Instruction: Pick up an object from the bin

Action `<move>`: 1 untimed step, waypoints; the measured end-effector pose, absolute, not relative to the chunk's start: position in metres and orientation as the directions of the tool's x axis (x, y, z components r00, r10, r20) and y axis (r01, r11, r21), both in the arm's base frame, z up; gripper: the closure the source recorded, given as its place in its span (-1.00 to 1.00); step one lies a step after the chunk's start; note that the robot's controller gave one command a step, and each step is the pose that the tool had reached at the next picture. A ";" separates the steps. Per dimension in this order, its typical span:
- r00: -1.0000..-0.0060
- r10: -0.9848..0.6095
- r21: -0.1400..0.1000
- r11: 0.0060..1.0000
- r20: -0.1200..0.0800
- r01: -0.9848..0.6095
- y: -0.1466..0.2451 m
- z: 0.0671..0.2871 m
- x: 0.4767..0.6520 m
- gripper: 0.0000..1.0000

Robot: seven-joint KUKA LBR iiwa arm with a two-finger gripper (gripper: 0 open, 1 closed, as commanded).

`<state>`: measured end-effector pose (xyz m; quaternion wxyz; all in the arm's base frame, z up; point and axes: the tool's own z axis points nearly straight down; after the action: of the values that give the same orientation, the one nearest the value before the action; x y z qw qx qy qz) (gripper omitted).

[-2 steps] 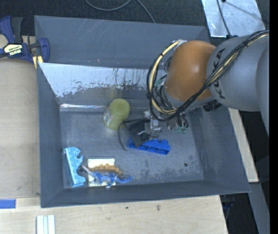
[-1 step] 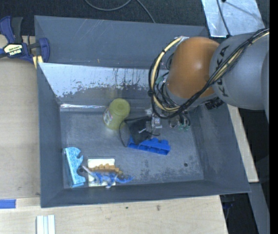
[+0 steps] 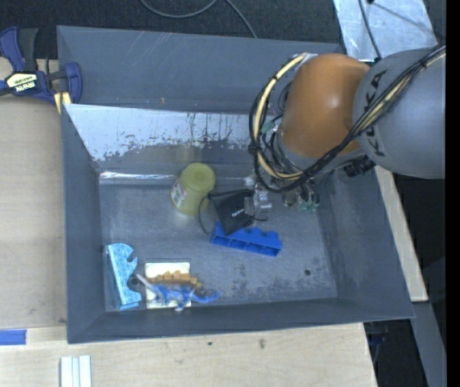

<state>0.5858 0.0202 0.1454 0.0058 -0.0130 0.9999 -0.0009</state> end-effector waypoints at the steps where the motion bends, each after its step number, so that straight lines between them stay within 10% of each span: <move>1: -1.000 -0.026 -0.002 1.000 -0.013 -0.026 0.020 0.161 0.586 1.00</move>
Offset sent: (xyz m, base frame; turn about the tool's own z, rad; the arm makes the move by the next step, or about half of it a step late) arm 0.0000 0.0003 0.0398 0.0000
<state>0.5863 0.0201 0.1615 0.0066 -0.0132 0.9999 -0.0009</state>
